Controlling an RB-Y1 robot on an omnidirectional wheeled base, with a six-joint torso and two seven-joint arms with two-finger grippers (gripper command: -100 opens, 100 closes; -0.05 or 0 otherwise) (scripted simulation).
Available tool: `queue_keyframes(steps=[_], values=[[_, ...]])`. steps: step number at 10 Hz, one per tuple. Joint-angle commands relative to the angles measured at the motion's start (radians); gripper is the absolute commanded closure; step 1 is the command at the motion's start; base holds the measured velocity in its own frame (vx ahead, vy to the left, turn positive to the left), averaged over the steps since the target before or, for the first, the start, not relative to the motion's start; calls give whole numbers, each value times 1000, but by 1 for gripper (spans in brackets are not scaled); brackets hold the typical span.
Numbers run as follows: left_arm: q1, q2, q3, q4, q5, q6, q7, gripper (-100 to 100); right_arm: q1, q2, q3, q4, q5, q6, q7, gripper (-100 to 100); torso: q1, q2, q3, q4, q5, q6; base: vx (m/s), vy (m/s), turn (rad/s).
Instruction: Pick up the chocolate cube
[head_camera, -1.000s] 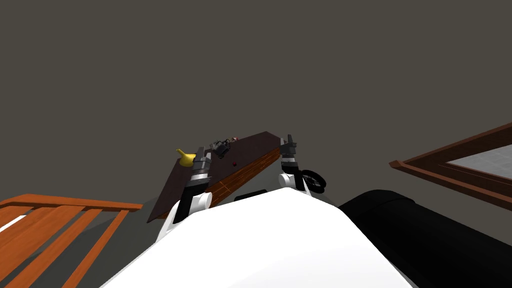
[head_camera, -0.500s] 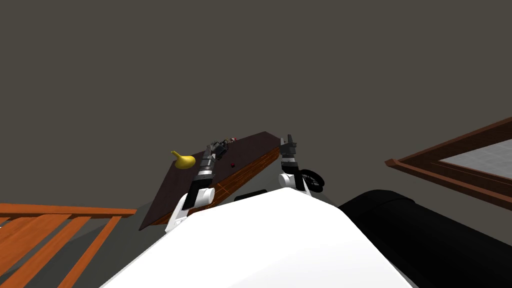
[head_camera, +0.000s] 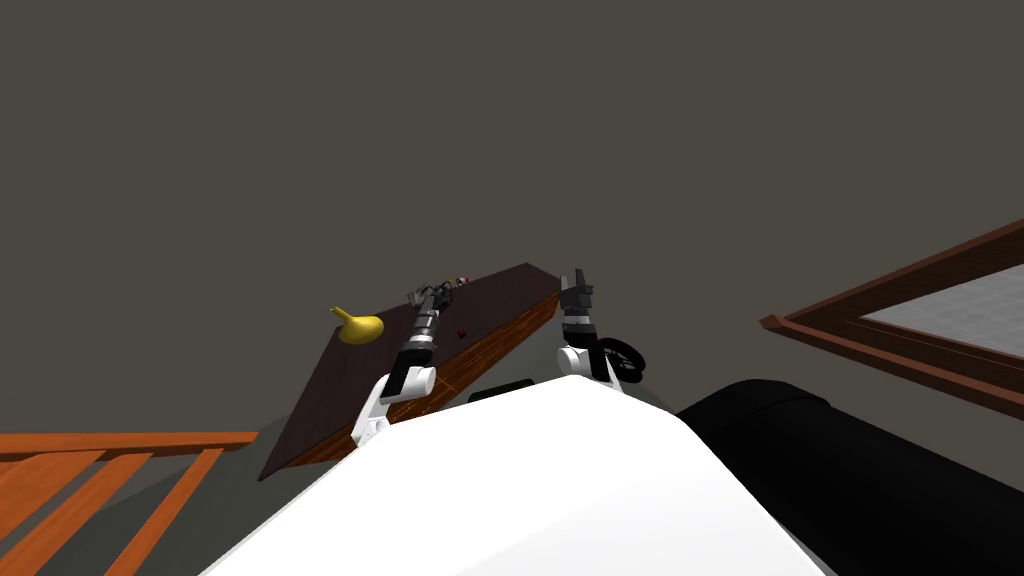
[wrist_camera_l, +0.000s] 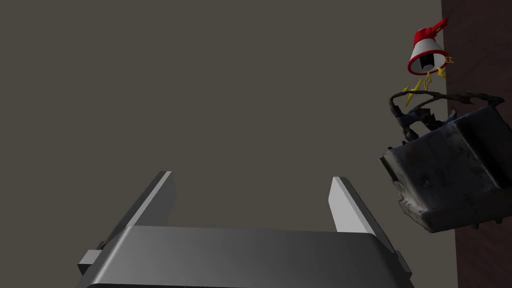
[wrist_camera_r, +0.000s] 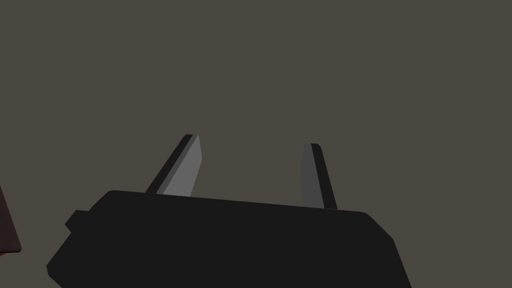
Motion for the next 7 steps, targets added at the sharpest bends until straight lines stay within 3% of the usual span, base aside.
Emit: queue_keyframes(steps=[1,3,4,6,7], values=[[-14,0,-2,15,1,37,0,-100,0,0,0,0,0,0,0,0,0,0,0,0,0,0,27,-11,-30],[-69,-1,-5,85,5,100,-5,-100,0,0,0,0,0,0,0,0,0,1,0,0,0,0,30,-11,-72],[-69,-1,-5,85,5,112,-5,-100,0,0,0,0,0,0,0,0,1,0,0,0,0,0,26,-5,-24],[-121,-1,-8,148,10,181,-11,-100,0,0,0,0,0,0,0,0,1,1,0,0,0,0,29,-7,-74],[-121,-1,-8,161,10,188,-11,-100,0,0,0,0,0,0,0,0,1,0,0,0,0,0,23,-2,-29]])
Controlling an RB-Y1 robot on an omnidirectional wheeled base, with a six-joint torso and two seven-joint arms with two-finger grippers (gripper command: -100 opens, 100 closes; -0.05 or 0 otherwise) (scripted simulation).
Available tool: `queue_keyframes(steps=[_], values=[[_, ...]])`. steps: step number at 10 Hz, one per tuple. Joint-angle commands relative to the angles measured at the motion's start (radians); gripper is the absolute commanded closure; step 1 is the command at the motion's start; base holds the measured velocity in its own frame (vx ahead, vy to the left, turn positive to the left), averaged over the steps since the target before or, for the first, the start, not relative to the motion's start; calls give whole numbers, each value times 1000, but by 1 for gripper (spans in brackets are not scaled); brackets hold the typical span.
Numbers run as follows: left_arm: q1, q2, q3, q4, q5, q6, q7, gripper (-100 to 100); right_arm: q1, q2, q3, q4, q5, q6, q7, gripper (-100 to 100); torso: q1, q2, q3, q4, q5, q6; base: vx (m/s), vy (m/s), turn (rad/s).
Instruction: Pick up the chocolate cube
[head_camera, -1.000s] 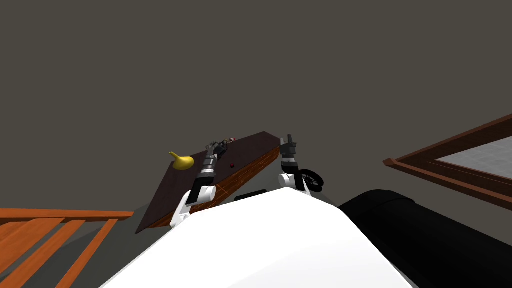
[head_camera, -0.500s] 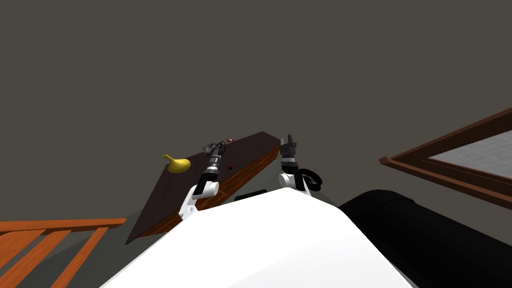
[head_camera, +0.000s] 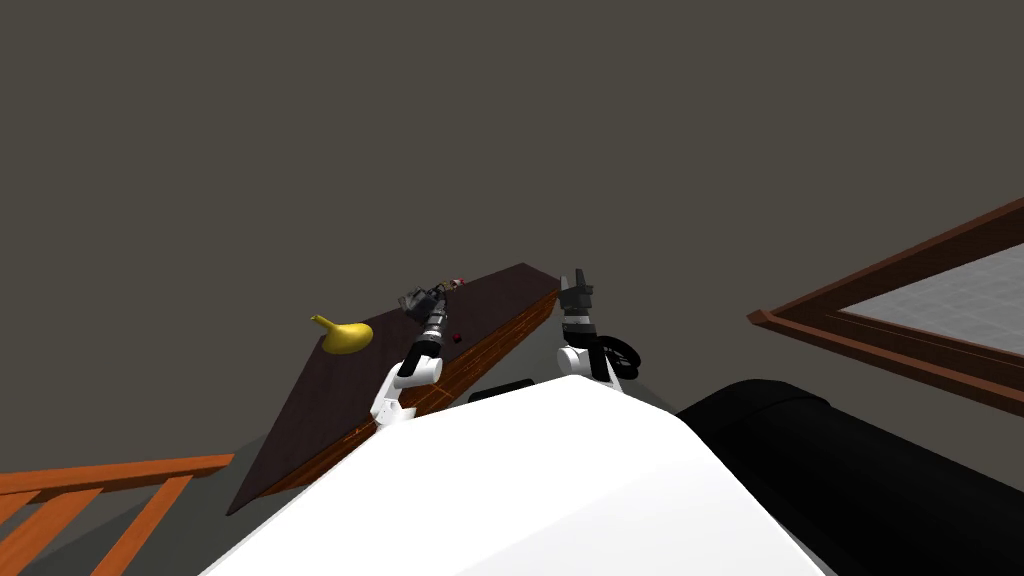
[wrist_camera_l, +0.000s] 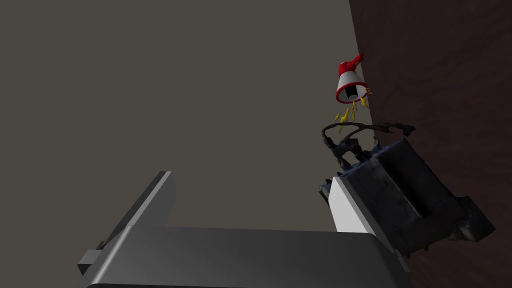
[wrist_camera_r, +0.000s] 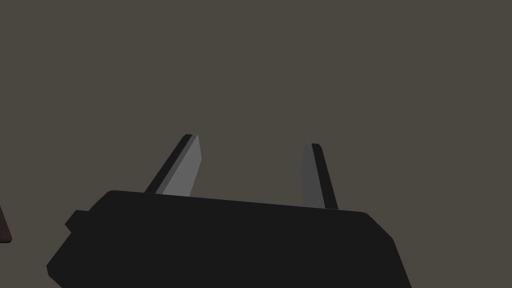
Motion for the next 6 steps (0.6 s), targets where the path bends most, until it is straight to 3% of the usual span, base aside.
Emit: queue_keyframes(steps=[1,4,5,6], values=[[-34,-1,-1,50,3,50,-6,-100,0,0,0,0,0,0,0,0,0,0,0,0,0,0,20,1,-64],[-83,0,-3,139,12,115,-16,-100,0,0,0,0,0,0,0,0,1,0,0,0,0,0,23,9,-65],[-83,0,-3,139,12,124,-16,-100,0,0,0,0,0,0,0,0,1,0,0,0,0,0,16,11,-36],[-106,2,-4,182,17,161,-22,-100,0,0,0,0,0,0,0,0,1,1,0,0,0,0,10,12,-56]])
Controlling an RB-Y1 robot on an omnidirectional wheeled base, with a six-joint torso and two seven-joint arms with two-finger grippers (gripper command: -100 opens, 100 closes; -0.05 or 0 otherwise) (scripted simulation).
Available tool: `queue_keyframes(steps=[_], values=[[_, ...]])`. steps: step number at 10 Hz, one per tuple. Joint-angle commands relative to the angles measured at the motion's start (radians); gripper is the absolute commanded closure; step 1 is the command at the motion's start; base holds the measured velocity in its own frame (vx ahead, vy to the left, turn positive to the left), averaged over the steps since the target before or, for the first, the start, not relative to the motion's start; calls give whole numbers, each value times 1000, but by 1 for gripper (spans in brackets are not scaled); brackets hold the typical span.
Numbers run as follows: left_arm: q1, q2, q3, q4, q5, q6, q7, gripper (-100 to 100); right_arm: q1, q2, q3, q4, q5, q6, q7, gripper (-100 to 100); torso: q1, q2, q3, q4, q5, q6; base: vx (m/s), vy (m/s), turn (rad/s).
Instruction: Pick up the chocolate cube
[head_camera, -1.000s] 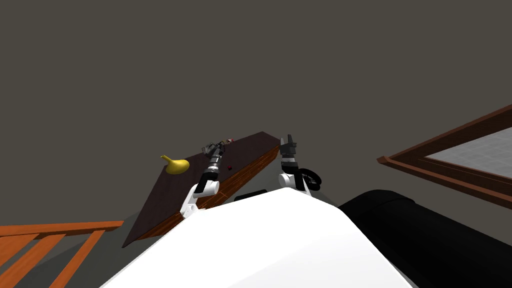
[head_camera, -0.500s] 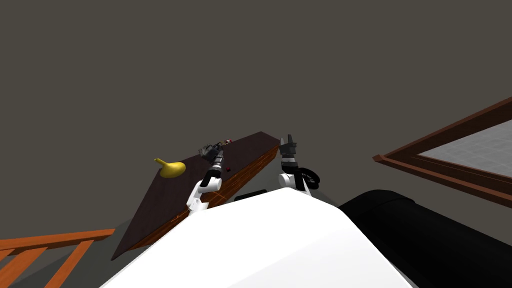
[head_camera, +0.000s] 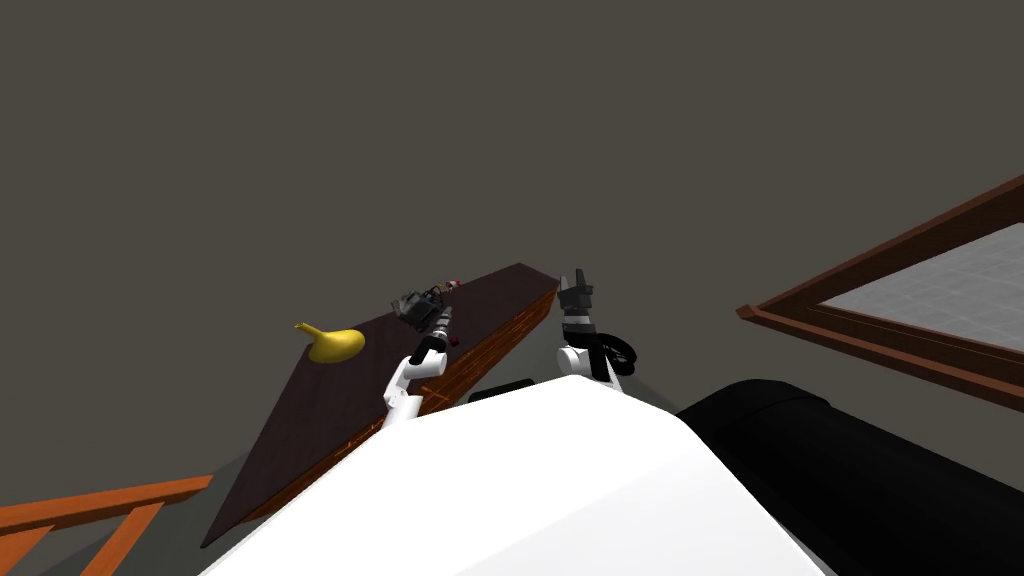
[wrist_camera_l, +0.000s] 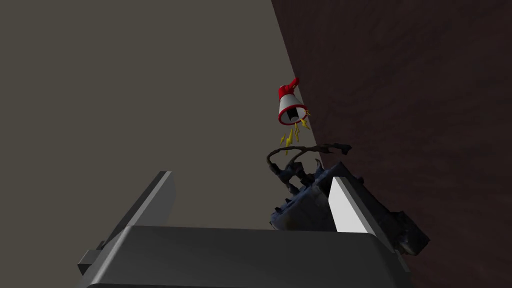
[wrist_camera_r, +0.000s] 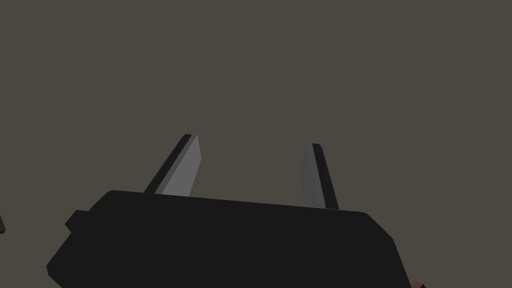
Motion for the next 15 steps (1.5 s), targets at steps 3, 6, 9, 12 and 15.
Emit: queue_keyframes(steps=[3,6,9,12,15], values=[[-59,4,-1,103,14,93,-17,-100,0,0,0,0,0,0,0,0,0,0,0,0,0,0,15,18,-74],[-99,9,-2,189,27,156,-32,-100,0,0,0,0,0,0,0,0,1,0,0,0,0,0,5,23,-70],[-118,12,-2,254,34,195,-40,-100,0,0,0,0,0,0,0,0,1,0,0,0,0,0,4,26,-55],[-154,20,-2,343,48,258,-55,-100,0,0,0,0,0,0,0,0,1,1,0,0,0,0,4,31,-74],[-187,28,-2,424,60,316,-70,-100,0,0,0,0,0,0,0,0,2,0,0,0,0,0,6,33,-67]])
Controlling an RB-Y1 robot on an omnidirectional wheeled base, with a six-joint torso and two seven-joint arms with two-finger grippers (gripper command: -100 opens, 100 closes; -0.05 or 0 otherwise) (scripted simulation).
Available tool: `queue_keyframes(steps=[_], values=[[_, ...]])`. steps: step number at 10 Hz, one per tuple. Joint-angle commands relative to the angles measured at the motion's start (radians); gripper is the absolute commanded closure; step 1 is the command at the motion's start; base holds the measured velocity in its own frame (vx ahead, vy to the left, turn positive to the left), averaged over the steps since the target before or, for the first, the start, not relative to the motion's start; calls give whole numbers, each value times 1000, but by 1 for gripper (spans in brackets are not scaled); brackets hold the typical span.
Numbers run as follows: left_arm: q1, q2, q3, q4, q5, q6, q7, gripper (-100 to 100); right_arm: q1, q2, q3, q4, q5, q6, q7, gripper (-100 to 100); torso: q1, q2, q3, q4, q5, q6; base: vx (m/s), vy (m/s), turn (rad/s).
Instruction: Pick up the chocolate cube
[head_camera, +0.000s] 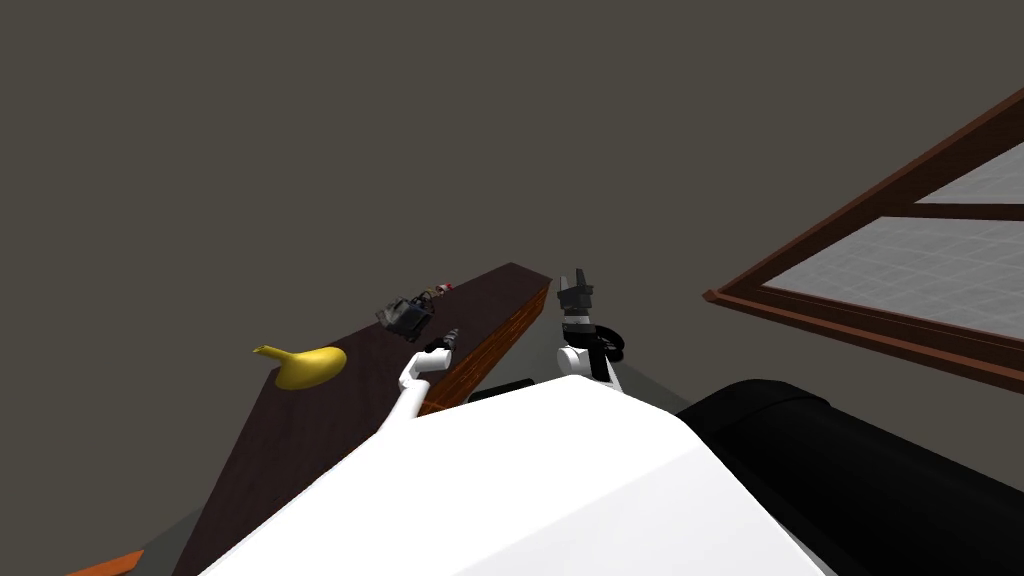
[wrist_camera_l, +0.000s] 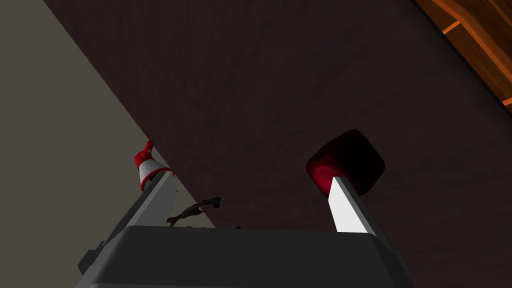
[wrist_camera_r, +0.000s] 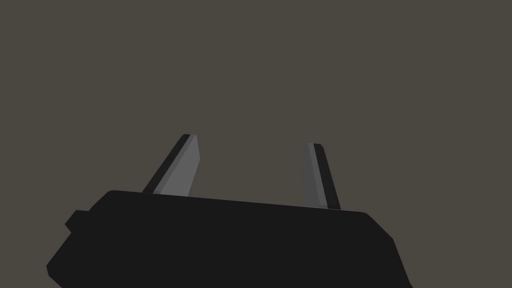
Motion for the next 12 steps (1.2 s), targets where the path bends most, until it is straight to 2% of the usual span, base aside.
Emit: queue_keyframes(steps=[1,2,4,5,7,8,9,11,12], values=[[-26,6,1,50,9,32,-9,-100,0,0,0,0,0,0,0,0,0,0,0,0,0,0,7,25,-59],[-26,6,1,58,9,32,-9,-100,0,0,0,0,0,0,0,0,0,0,0,0,0,0,4,22,-29],[-55,14,2,119,19,80,-21,-100,0,0,0,0,0,0,0,0,-1,0,0,0,0,0,10,32,-70],[-55,14,2,124,19,80,-21,-100,0,0,0,0,0,0,0,0,0,-1,0,0,0,0,8,32,-35],[-79,20,3,177,26,120,-32,-100,0,0,0,0,0,0,0,0,0,0,0,0,0,0,12,29,-56],[-79,20,3,177,26,120,-32,-100,0,0,0,0,0,0,0,0,0,-1,0,0,0,0,8,27,-25],[-98,27,4,216,31,151,-39,-100,0,0,0,0,0,0,0,0,-1,0,0,0,0,0,9,28,-73],[-112,32,4,241,34,171,-44,-100,0,0,0,0,0,0,0,0,0,-1,-1,0,0,0,21,33,-49],[-107,31,4,233,34,163,-43,-100,0,0,0,0,0,0,0,0,0,-1,-1,0,0,0,7,12,-5]])
